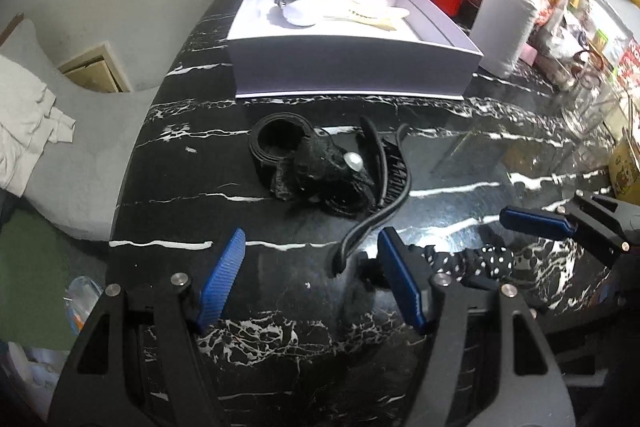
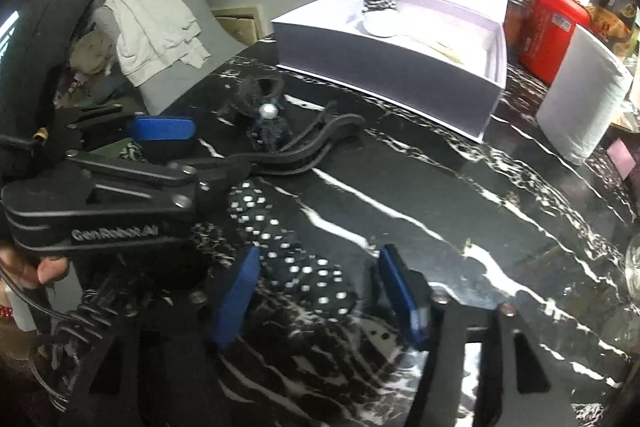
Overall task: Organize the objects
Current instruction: 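Grasp the black polka-dot scrunchie with the right gripper and lift it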
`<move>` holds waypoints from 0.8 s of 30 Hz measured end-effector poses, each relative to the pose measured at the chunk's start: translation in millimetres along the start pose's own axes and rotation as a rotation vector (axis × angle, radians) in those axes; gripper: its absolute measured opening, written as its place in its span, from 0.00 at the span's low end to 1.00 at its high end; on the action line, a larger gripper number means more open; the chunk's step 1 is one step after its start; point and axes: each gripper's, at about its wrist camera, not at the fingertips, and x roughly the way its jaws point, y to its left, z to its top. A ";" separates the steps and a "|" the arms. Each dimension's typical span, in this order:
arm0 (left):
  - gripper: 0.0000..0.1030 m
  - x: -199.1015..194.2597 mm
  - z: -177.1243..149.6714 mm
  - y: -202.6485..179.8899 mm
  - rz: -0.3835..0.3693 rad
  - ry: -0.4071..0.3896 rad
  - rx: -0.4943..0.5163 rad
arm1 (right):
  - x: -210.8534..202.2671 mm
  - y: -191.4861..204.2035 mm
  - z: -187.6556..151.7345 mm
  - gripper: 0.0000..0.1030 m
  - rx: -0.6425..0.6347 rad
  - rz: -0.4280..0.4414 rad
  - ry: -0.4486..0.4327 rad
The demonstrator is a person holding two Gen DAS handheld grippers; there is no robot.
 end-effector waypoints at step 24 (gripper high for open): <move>0.65 21.1 30.1 3.2 -0.043 -0.028 -0.073 | 11.7 -44.6 11.3 0.54 0.108 -0.013 0.008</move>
